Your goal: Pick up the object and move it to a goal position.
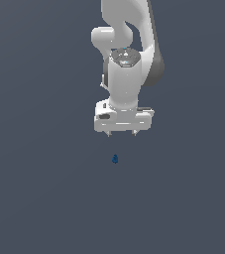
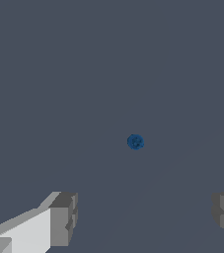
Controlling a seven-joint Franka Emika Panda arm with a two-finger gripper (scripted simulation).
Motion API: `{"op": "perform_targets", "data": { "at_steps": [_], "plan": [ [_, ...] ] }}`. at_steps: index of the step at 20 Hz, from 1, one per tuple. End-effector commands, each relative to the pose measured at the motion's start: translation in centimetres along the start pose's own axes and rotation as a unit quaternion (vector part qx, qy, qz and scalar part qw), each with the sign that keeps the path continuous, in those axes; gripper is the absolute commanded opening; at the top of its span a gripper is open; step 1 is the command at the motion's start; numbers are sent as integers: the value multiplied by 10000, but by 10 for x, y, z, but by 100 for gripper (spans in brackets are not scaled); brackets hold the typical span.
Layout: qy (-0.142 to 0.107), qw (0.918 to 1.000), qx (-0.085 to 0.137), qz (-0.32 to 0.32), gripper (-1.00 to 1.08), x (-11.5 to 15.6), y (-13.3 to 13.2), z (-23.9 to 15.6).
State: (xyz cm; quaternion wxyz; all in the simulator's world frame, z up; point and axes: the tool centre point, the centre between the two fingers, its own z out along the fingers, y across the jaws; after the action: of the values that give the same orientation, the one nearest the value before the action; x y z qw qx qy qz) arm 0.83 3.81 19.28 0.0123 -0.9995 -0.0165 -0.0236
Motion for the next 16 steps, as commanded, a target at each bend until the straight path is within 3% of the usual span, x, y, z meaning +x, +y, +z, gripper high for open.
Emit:
{"op": "perform_targets", "data": {
  "at_steps": [1, 8, 16],
  "plan": [
    [5, 10000, 13, 43, 100, 0, -3, -1],
    [-7, 10000, 0, -67, 100, 1, -1, 4],
    [-71, 9981, -43, -614, 100, 8, 6, 28]
  ]
}}
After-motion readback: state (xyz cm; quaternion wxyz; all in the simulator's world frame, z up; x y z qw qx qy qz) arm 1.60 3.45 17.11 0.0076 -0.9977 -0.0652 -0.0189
